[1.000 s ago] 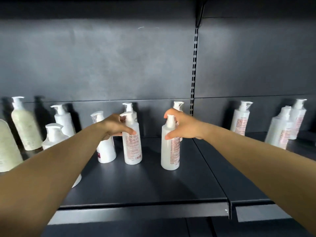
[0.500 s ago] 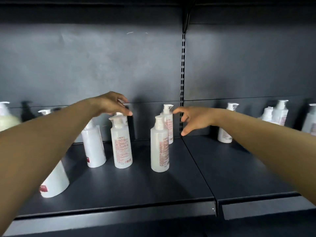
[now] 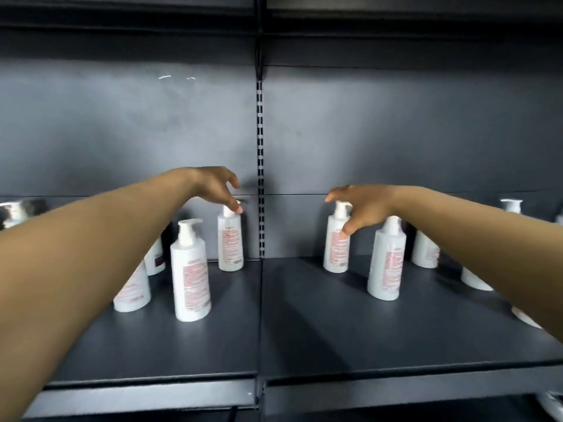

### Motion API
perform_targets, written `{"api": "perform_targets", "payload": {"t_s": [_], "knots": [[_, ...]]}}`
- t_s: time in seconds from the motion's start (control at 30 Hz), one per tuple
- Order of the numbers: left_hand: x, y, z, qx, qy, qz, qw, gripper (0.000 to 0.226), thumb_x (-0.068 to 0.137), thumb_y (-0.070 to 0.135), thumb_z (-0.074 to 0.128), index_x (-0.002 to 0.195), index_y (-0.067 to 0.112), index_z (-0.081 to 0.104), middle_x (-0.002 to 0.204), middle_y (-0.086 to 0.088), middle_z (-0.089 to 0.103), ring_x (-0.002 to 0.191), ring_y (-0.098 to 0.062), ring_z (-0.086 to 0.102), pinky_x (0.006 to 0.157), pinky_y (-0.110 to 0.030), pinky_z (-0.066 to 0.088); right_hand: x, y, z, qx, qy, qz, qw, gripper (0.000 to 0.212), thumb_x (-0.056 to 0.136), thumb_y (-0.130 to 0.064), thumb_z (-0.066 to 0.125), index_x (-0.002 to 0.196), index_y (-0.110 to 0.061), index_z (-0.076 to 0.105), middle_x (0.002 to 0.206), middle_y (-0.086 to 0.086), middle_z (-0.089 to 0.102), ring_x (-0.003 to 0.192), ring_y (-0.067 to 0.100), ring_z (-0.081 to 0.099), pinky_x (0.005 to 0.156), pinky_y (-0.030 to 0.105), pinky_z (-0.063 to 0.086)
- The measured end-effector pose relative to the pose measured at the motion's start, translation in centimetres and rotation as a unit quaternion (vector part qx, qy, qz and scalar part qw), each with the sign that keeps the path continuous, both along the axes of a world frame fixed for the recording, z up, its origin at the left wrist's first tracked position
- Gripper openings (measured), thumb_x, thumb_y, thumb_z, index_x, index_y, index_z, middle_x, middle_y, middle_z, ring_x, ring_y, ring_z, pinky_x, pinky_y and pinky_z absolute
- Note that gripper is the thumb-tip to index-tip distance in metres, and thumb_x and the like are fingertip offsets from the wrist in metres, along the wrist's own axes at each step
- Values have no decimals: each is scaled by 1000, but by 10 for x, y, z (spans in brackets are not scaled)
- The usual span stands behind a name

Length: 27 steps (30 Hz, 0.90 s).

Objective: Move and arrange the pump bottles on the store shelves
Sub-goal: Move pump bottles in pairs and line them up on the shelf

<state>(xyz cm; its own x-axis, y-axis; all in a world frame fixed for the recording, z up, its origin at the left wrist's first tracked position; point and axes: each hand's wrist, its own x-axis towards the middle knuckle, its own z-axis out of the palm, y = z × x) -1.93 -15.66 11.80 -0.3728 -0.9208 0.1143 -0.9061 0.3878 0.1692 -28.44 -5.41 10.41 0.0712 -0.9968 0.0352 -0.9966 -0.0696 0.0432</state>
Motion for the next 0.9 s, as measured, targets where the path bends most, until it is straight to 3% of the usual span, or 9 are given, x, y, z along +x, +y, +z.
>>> {"api": "perform_targets", "payload": {"t_s": [0.23, 0.43, 0.63, 0.8, 0.9], "knots": [[-52, 3, -19, 32, -56, 20, 998, 75, 79, 39, 71, 142, 21, 36, 146, -3, 40, 131, -23, 42, 109, -31, 34, -71, 8, -1, 0, -7, -18, 1000, 79, 77, -33, 76, 143, -25, 33, 142, 3, 43, 127, 24, 45, 103, 34, 39], [-60, -10, -36, 24, -52, 46, 997, 81, 80, 32, 72, 146, 20, 28, 149, -3, 35, 135, -23, 37, 107, -30, 32, -113, -4, -21, -12, -88, -27, 996, 81, 73, -37, 78, 142, -29, 35, 144, 1, 41, 132, 21, 40, 107, 32, 34], [-52, -42, -48, 4, -63, 72, 995, 93, 75, 33, 76, 149, 16, 21, 153, -8, 29, 138, -26, 33, 111, -32, 33, -127, -22, -50, -16, -133, -6, 991, 68, 69, -33, 81, 128, -30, 48, 121, -3, 54, 99, 13, 50, 84, 24, 37], [-43, -65, -54, -4, -79, 77, 994, 94, 76, 32, 75, 150, 15, 20, 152, -10, 31, 138, -27, 33, 111, -35, 33, -125, -27, -52, -2, -208, -4, 978, 47, 70, -16, 82, 109, -23, 57, 84, -5, 59, 66, 10, 59, 58, 18, 46], [-40, -81, -56, -3, -79, 76, 994, 89, 78, 31, 73, 150, 14, 22, 151, -10, 33, 137, -27, 35, 109, -33, 34, -123, -31, -50, 3, -223, -3, 975, 42, 68, -11, 83, 102, -19, 60, 82, -3, 62, 64, 9, 60, 56, 21, 51]]}}
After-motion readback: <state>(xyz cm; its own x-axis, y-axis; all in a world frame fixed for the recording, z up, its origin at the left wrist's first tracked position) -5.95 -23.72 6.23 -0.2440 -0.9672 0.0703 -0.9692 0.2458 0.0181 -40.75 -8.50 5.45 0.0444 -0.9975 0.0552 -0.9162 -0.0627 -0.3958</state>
